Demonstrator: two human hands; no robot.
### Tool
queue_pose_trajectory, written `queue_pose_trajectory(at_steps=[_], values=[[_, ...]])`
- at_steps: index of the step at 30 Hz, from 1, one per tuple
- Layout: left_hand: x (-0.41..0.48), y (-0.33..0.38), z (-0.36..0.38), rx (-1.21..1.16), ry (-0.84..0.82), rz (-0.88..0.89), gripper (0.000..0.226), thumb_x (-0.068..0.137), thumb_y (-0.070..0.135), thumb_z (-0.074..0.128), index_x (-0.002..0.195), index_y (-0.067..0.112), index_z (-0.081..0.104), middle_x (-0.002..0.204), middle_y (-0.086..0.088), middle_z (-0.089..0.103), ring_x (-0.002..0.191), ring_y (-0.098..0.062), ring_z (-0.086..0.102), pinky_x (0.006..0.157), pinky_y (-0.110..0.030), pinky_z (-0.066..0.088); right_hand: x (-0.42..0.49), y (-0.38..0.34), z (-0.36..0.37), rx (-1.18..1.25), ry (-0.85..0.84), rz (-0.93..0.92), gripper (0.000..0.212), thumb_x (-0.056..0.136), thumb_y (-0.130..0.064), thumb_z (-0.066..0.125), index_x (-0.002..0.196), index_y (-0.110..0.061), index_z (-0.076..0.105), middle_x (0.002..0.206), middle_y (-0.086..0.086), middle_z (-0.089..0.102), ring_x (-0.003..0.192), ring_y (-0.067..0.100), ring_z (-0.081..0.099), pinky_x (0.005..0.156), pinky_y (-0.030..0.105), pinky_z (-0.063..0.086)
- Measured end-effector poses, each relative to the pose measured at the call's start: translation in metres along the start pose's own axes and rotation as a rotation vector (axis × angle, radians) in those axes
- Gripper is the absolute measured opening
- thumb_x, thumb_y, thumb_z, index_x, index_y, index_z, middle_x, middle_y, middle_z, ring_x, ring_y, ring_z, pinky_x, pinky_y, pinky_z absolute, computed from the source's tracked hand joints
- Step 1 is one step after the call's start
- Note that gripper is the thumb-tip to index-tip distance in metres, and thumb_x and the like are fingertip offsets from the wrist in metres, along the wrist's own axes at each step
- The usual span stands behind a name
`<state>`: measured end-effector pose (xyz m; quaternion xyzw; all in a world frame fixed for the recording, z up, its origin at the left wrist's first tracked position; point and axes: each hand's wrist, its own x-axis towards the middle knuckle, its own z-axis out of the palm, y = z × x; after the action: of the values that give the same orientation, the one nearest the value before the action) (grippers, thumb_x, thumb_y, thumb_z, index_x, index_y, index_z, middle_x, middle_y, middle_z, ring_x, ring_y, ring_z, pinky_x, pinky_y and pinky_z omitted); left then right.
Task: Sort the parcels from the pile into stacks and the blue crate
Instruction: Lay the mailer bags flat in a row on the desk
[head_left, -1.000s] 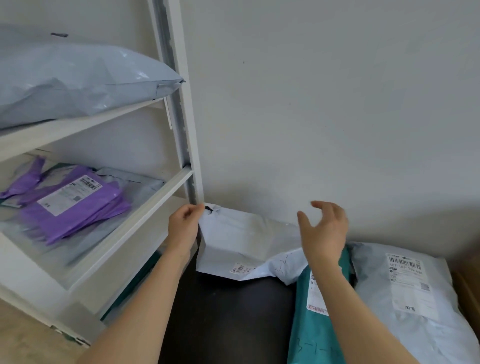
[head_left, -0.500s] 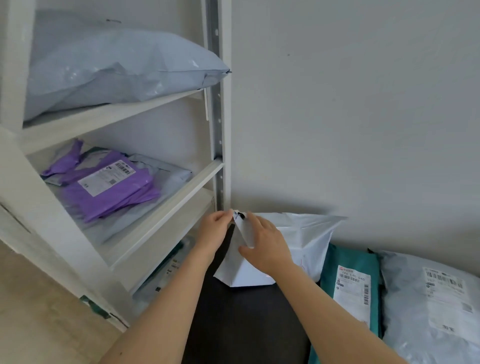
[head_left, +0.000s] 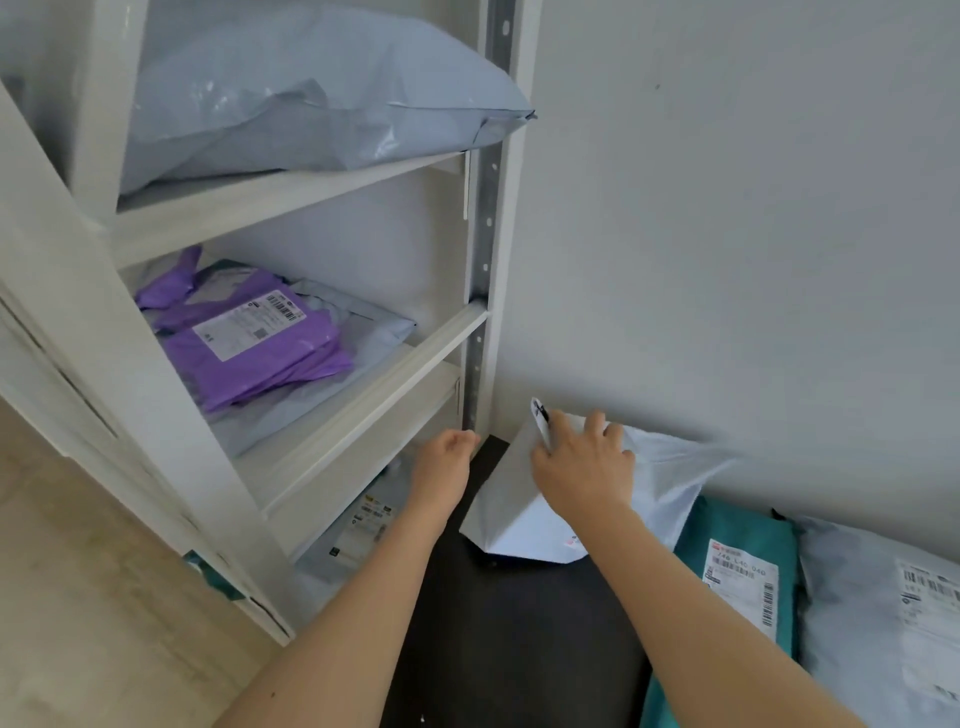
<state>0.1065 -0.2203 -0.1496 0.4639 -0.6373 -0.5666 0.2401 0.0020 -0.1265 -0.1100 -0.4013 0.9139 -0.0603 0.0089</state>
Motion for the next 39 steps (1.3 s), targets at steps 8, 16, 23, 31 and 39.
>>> queue_pose_trajectory(at_steps=[8, 16, 23, 31, 39], values=[[0.003, -0.002, 0.007, -0.005, 0.102, -0.06, 0.019, 0.098, 0.028, 0.049, 0.109, 0.015, 0.058, 0.106, 0.001, 0.056, 0.106, -0.02, 0.052, 0.093, -0.035, 0.042, 0.012, 0.038, -0.011, 0.323, 0.127, 0.142, 0.045, 0.105, -0.028, 0.021, 0.108, -0.006, 0.06, 0.107, 0.012, 0.054, 0.101, 0.032, 0.05, 0.073, 0.034, 0.035], [-0.009, 0.011, 0.014, -0.728, 0.066, -0.304, 0.032, 0.089, 0.045, 0.06, 0.104, 0.017, 0.06, 0.114, -0.009, 0.063, 0.109, -0.025, 0.059, 0.1, -0.038, 0.046, 0.006, 0.068, -0.022, 0.867, 0.229, 0.461, 0.049, 0.103, -0.027, 0.023, 0.059, -0.01, 0.036, 0.061, 0.003, 0.038, 0.058, 0.02, 0.035, 0.055, 0.033, 0.027], [-0.011, 0.034, 0.032, -0.582, 0.119, -0.146, 0.02, 0.095, 0.039, 0.055, 0.088, 0.02, 0.06, 0.091, -0.001, 0.064, 0.09, -0.02, 0.061, 0.09, -0.037, 0.05, -0.002, 0.082, -0.03, 1.07, 0.274, 0.544, 0.046, 0.101, -0.026, 0.028, 0.056, -0.015, 0.031, 0.058, 0.0, 0.033, 0.054, 0.016, 0.029, 0.054, 0.031, 0.024], [-0.013, 0.06, 0.036, -0.435, 0.222, 0.011, 0.034, 0.101, 0.035, 0.044, 0.073, 0.018, 0.053, 0.077, -0.002, 0.055, 0.074, -0.016, 0.054, 0.064, -0.024, 0.043, -0.005, 0.098, -0.037, 0.974, 0.296, 0.611, 0.048, 0.1, -0.025, 0.026, 0.055, -0.011, 0.032, 0.056, 0.003, 0.034, 0.054, 0.02, 0.03, 0.055, 0.03, 0.025], [-0.025, 0.079, 0.036, -0.522, 0.189, 0.027, 0.029, 0.1, 0.032, 0.048, 0.075, 0.017, 0.052, 0.077, 0.0, 0.058, 0.069, -0.01, 0.056, 0.063, -0.023, 0.047, -0.009, 0.095, -0.048, 1.09, 0.36, 0.524, 0.049, 0.101, -0.032, 0.034, 0.057, -0.011, 0.034, 0.057, 0.003, 0.037, 0.055, 0.019, 0.033, 0.06, 0.033, 0.03]])
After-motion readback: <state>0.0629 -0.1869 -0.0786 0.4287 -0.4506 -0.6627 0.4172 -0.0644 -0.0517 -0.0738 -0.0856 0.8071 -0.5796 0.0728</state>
